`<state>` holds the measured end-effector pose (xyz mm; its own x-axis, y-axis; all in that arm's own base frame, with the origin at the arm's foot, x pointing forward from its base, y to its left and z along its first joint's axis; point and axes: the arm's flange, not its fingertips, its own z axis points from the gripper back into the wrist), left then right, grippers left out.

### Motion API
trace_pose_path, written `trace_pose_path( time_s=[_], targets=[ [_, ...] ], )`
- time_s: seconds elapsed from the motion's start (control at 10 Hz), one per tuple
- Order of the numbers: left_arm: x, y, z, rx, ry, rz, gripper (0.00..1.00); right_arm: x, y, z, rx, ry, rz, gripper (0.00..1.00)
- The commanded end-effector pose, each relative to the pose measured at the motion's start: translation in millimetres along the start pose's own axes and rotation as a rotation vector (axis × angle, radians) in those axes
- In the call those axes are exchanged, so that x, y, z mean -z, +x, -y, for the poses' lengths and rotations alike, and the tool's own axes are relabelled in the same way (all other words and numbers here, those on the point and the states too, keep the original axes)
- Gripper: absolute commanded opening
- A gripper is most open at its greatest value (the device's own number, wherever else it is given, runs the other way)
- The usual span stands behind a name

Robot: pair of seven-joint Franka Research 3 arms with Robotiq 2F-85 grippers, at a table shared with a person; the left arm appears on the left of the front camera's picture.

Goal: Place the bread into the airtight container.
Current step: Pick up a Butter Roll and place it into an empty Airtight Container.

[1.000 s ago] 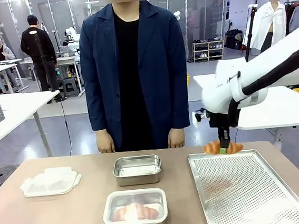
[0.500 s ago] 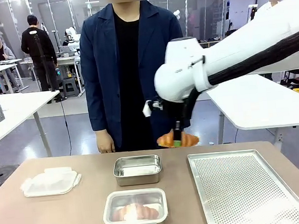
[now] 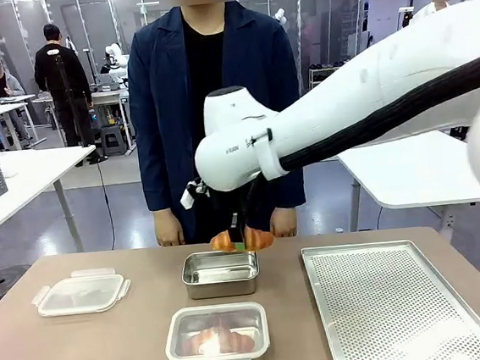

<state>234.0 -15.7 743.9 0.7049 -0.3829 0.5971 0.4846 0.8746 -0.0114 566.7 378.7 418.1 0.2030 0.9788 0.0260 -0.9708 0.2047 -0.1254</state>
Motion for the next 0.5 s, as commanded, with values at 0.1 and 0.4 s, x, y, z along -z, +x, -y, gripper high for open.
trace_pose_path(
  time_s=[0.1,0.4],
  targets=[
    [-2.6,1.3,-0.9,0.001,0.002,-0.008,1.0,10.2,33.4,9.0,0.016,0.03,-0.03,0.43],
    [-2.6,1.3,-0.9,0.001,0.002,-0.008,1.0,30.7,52.8,5.7,0.024,0.045,-0.025,0.43]
  ],
)
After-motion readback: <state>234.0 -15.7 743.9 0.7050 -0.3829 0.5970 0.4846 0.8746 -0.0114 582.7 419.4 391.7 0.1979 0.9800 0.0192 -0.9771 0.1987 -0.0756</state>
